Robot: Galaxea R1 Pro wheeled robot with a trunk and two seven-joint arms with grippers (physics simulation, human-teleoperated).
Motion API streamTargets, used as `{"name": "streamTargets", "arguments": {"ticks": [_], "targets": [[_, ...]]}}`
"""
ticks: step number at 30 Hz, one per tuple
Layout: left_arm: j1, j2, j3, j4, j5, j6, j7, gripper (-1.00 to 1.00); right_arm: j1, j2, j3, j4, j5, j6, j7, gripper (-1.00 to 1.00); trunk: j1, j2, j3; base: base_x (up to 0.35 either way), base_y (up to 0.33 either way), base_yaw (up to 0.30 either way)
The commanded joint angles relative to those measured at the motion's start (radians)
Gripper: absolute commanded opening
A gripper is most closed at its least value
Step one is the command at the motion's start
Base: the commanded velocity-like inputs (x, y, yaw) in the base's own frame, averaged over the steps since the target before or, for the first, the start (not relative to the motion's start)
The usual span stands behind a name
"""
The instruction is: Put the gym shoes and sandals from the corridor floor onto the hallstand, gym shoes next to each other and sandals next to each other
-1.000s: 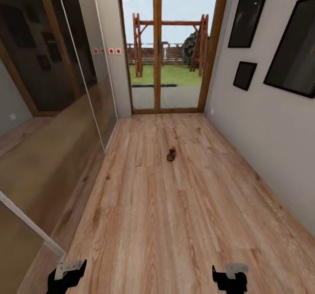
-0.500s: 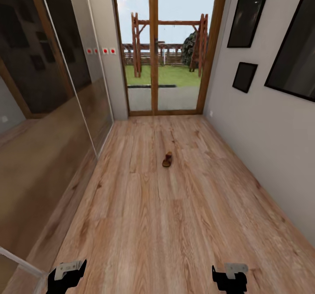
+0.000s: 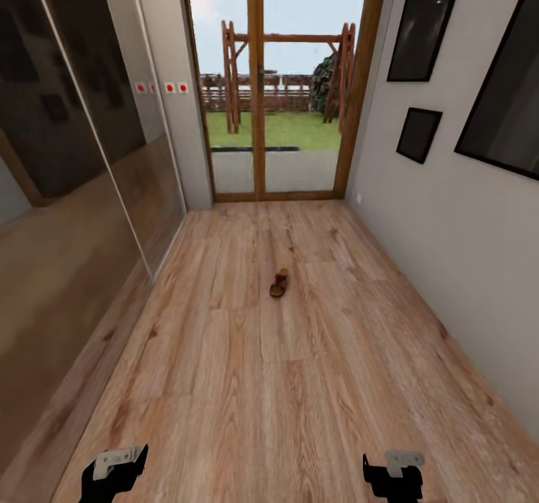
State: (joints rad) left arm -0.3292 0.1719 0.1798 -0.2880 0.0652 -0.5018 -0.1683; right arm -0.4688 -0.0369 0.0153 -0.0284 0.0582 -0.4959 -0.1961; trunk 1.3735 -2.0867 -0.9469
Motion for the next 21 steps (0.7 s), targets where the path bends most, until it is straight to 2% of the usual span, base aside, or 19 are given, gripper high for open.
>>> {"name": "streamTargets", "arguments": {"ticks": [1,21], "targets": [[-0.001,0.0,0.004,0.001,0.007,-0.001,-0.01,1.0,-0.001,0.0,0.001,0.001,0.006,-0.001,-0.006,1.0,0.0,0.0,-0.001,0.28,-0.161,0.0],[-0.001,0.0,0.004,0.0,0.007,-0.001,-0.01,1.0,-0.001,-0.002,0.0,0.002,0.007,-0.001,-0.007,1.0,0.0,0.0,-0.001,0.28,-0.162,0.0]]}}
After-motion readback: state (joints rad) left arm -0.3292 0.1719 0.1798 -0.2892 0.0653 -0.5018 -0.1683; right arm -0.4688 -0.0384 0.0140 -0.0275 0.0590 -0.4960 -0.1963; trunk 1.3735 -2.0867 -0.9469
